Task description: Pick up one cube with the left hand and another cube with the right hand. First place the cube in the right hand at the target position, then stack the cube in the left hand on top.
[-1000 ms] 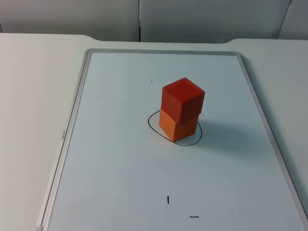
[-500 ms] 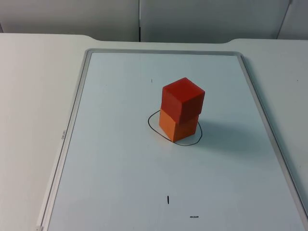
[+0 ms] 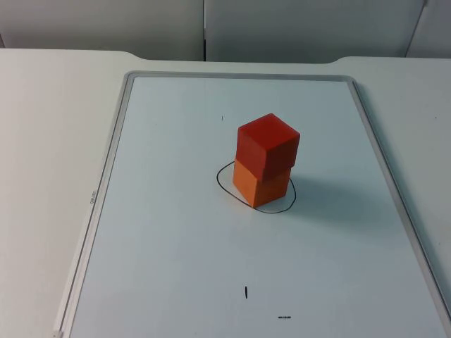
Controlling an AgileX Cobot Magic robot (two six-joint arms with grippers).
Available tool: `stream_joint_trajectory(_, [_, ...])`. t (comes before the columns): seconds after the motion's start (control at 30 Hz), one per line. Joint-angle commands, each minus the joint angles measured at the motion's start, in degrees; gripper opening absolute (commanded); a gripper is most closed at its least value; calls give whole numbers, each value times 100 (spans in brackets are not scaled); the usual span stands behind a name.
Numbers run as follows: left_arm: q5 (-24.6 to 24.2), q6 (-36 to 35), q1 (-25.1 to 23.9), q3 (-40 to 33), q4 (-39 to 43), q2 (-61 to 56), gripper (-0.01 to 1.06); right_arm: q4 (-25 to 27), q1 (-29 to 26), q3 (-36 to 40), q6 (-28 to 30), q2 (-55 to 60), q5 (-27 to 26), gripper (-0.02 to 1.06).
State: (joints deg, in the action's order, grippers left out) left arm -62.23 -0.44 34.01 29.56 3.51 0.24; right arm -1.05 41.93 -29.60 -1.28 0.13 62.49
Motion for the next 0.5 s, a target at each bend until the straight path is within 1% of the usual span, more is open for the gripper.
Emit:
stream_joint_trajectory(0.0, [49,-20,34,-16,-20,-24,105,23,0,38,-23,-13,-62,105])
stream_joint_trajectory(0.3, [49,-20,34,-16,-20,-24,105,25,-31,38,-23,-13,-62,105])
stream_joint_trajectory(0.4, [49,-20,34,-16,-20,-24,105,25,-190,38,-23,-13,-62,105])
stream_joint_trajectory(0.43, [49,-20,34,-16,-20,-24,105,25,-310,38,-23,-13,-62,105])
stream_joint_trajectory(0.47, [49,-20,34,-16,-20,-24,105,25,-604,38,-23,-13,-62,105])
